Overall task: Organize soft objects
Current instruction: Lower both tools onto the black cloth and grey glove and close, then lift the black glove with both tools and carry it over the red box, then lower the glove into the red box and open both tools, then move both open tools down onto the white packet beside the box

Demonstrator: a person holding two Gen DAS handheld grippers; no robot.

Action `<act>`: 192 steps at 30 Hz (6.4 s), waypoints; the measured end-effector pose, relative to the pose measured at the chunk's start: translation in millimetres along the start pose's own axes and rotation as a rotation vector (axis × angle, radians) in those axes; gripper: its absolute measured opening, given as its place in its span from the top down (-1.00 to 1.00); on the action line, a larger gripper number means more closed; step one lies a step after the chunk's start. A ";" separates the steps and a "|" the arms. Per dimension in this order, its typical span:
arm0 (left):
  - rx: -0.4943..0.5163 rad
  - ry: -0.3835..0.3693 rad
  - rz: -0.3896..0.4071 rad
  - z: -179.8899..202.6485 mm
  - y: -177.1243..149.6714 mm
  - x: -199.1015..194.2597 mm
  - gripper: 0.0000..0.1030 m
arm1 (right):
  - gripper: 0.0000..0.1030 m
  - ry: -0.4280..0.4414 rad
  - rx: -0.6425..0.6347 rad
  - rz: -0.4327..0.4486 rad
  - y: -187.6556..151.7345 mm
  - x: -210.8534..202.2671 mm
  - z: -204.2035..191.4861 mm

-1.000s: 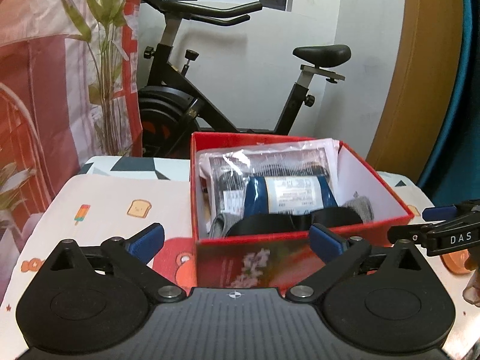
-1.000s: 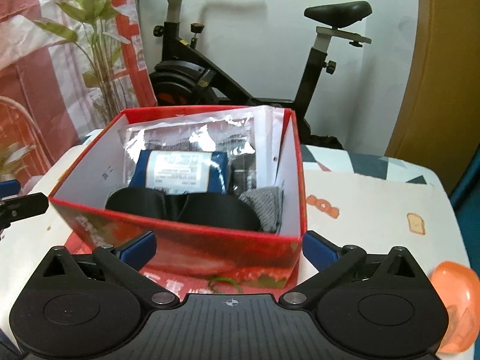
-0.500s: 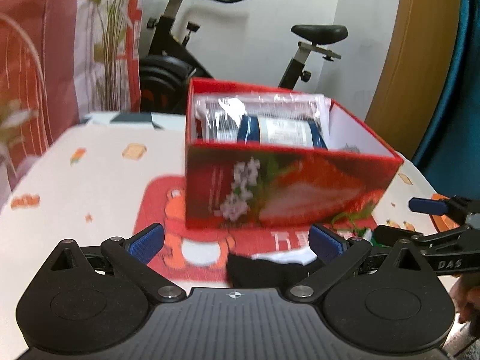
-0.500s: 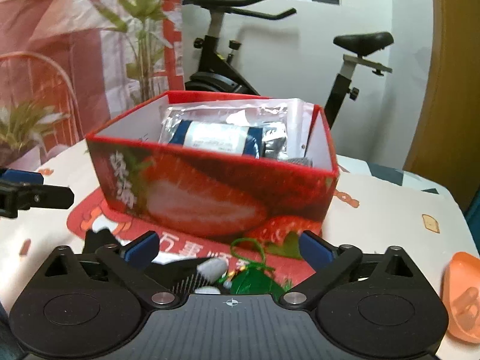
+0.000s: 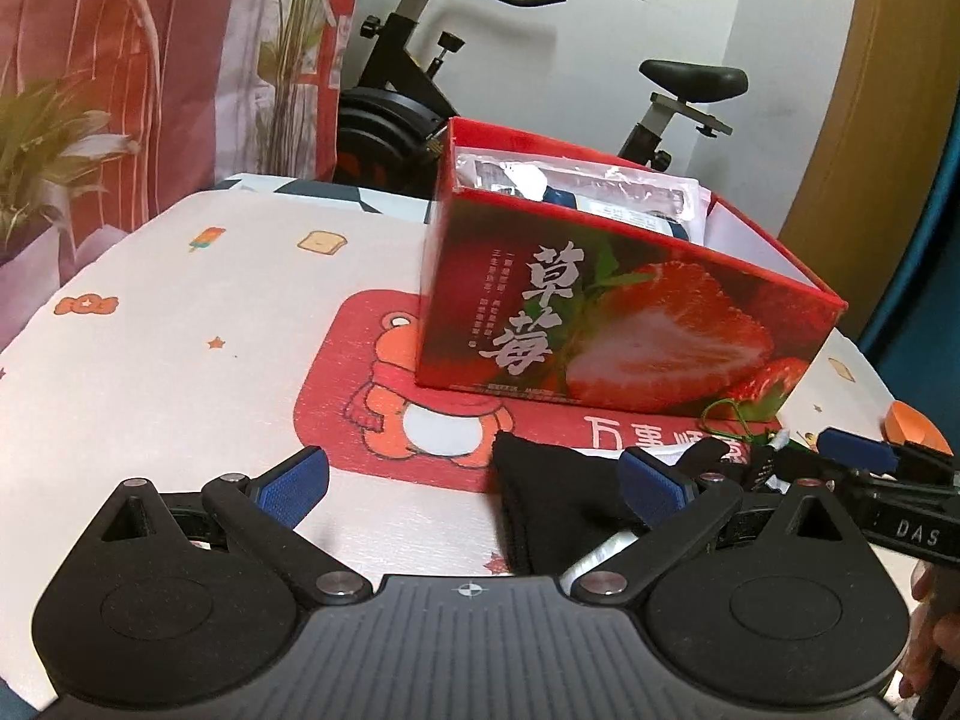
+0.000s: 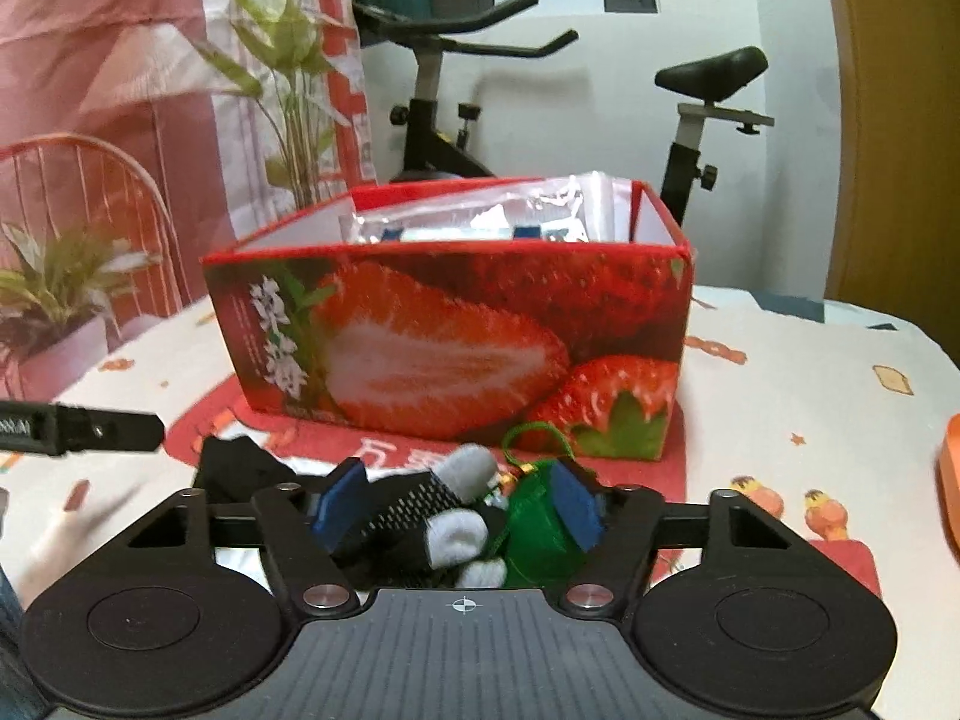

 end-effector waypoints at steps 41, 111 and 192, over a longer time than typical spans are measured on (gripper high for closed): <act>-0.065 -0.157 -0.082 13.0 -17.5 40.2 -0.42 | 0.30 0.096 0.083 -0.049 -35.6 31.4 -0.9; 0.075 -0.293 0.337 43.0 112.2 -40.0 0.70 | 0.86 0.129 -0.011 0.215 136.2 -17.5 -3.0; 0.134 0.073 0.021 24.4 33.5 -14.4 -1.00 | -0.67 0.023 0.056 0.005 27.5 -5.0 -8.3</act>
Point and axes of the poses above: each gripper's, at about its wrist camera, not at the fingertips, and x roughly the way its jaws point, z to its right, y to its top, the point moved 3 cm from there along x, roughly the way its jaws point, and after that the axes turned 7 degrees about y, right-handed, at the moved point
